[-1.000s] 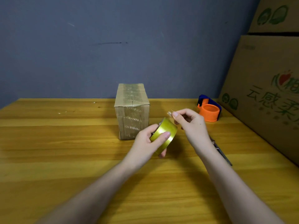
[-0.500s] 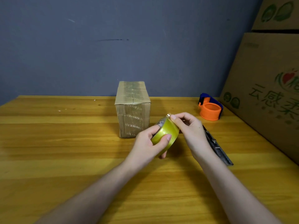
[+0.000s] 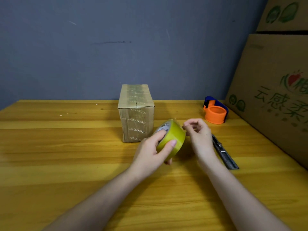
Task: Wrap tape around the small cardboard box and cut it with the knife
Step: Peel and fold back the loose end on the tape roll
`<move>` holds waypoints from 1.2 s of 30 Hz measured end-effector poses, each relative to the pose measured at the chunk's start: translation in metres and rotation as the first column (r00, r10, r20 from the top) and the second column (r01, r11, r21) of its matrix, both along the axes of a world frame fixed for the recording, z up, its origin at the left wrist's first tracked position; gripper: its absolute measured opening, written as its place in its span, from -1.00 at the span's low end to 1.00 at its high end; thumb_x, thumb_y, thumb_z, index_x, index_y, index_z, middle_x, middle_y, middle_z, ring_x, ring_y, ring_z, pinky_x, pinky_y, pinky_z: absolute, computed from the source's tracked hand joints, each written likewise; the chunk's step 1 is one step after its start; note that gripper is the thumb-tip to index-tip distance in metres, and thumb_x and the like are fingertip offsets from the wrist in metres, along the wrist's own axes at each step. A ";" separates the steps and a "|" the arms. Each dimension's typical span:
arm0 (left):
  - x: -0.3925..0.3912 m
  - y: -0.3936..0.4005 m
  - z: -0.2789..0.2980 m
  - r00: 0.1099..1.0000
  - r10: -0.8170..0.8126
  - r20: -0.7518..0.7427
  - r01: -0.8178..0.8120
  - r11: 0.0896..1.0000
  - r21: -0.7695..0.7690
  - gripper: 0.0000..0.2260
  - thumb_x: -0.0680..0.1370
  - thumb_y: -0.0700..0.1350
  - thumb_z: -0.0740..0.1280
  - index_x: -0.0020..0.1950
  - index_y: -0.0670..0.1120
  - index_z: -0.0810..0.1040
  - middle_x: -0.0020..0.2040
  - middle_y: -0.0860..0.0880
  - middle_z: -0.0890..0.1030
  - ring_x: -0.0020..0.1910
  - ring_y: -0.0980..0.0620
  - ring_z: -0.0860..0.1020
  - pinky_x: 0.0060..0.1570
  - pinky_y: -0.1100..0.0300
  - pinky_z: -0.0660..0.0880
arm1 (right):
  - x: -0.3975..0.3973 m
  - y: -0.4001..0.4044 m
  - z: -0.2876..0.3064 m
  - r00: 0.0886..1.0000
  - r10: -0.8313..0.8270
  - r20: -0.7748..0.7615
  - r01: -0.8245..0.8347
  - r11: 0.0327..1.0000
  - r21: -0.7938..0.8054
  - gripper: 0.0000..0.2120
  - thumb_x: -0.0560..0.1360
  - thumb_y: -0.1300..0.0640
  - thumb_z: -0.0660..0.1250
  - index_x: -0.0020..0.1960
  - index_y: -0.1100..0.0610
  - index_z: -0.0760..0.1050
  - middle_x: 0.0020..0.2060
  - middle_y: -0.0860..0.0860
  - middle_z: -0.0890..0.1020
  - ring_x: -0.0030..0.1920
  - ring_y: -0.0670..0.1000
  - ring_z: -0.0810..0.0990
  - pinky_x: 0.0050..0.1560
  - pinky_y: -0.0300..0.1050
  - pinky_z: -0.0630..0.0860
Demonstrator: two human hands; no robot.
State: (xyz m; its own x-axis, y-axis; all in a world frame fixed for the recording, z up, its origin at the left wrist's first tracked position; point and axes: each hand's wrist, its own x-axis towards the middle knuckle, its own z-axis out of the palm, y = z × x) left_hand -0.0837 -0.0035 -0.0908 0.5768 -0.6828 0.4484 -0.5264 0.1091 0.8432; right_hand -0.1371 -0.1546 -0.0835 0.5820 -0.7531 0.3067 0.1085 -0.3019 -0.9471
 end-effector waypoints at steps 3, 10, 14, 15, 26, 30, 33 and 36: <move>0.000 -0.003 -0.003 0.999 -0.022 -0.042 0.024 0.999 0.039 -0.69 0.44 0.10 0.29 0.12 0.00 0.46 -0.21 0.04 0.62 -0.21 0.03 0.61 0.01 -0.01 0.55 | -0.008 0.007 0.003 0.990 -0.096 0.100 0.118 0.962 -0.248 -0.84 0.59 0.15 0.17 0.05 0.08 0.53 -0.08 -0.05 0.63 -0.02 -0.06 0.59 0.05 -0.10 0.52; 0.002 -0.008 -0.002 0.949 0.118 0.292 -0.208 0.931 0.299 -0.31 0.36 0.09 0.33 0.37 -0.04 0.09 0.28 -0.19 0.49 0.22 -0.20 0.51 0.16 -0.03 0.46 | -0.007 0.041 0.002 0.976 0.016 -0.215 -0.158 0.732 -0.662 -0.44 0.53 -0.23 -0.02 0.40 0.03 0.35 0.31 -0.09 0.45 0.33 -0.12 0.37 0.32 -0.18 0.28; -0.008 -0.009 0.000 0.895 0.031 0.445 -0.237 0.878 0.416 -0.26 0.46 -0.05 0.35 0.49 -0.18 0.01 0.37 -0.19 0.42 0.25 -0.19 0.49 0.14 0.03 0.46 | -0.007 0.049 0.007 0.967 -0.067 -0.247 -0.121 0.731 -0.672 -0.36 0.48 -0.29 -0.07 0.37 0.04 0.38 0.31 -0.04 0.49 0.37 -0.04 0.37 0.33 -0.13 0.24; -0.011 -0.010 0.001 0.879 0.021 0.476 -0.243 0.879 0.410 -0.25 0.46 -0.04 0.35 0.49 -0.19 0.00 0.36 -0.19 0.43 0.21 -0.19 0.51 0.10 0.04 0.47 | -0.007 0.049 0.009 0.966 -0.098 -0.239 -0.092 0.732 -0.675 -0.36 0.48 -0.29 -0.08 0.33 0.04 0.43 0.28 -0.03 0.53 0.35 -0.03 0.40 0.30 -0.12 0.27; -0.011 -0.004 0.002 0.656 0.010 0.755 -0.320 0.909 0.266 -0.50 0.39 0.24 0.19 0.16 -0.09 0.32 -0.14 -0.12 0.68 -0.18 -0.19 0.64 -0.31 0.09 0.48 | -0.006 0.032 0.013 0.953 0.178 -0.244 -0.236 0.942 -0.238 -0.37 0.37 -0.44 -0.01 0.02 -0.06 0.62 -0.02 -0.08 0.70 0.08 -0.01 0.62 0.20 0.04 0.47; -0.014 -0.003 0.000 0.561 -0.039 0.827 -0.289 0.927 0.239 -0.59 0.35 0.29 0.16 -0.09 -0.02 0.23 -0.38 -0.06 0.63 -0.40 -0.11 0.61 -0.50 0.23 0.36 | -0.013 0.022 0.024 0.870 0.449 -0.205 -0.440 0.894 0.088 -0.39 0.48 -0.31 0.08 0.01 0.16 0.65 -0.07 0.04 0.72 -0.01 0.01 0.68 0.09 -0.14 0.56; -0.019 -0.003 0.000 0.506 -0.110 0.855 -0.245 0.933 0.265 -0.63 0.35 0.24 0.21 -0.10 -0.02 0.26 -0.48 -0.03 0.58 -0.50 -0.04 0.57 -0.56 0.28 0.33 | -0.023 0.015 0.031 0.721 0.645 -0.254 -0.608 0.764 0.216 -0.38 0.53 -0.20 -0.02 0.12 0.25 0.59 0.02 0.11 0.69 0.06 0.04 0.66 0.07 -0.28 0.55; -0.019 -0.002 0.001 0.467 -0.093 0.879 -0.262 0.935 0.238 -0.65 0.33 0.24 0.17 -0.12 -0.01 0.28 -0.54 -0.02 0.55 -0.55 -0.01 0.54 -0.58 0.29 0.30 | -0.025 0.014 0.030 0.699 0.667 -0.259 -0.634 0.745 0.208 -0.38 0.53 -0.20 -0.02 0.12 0.25 0.58 0.03 0.14 0.68 0.08 0.09 0.64 0.13 -0.20 0.53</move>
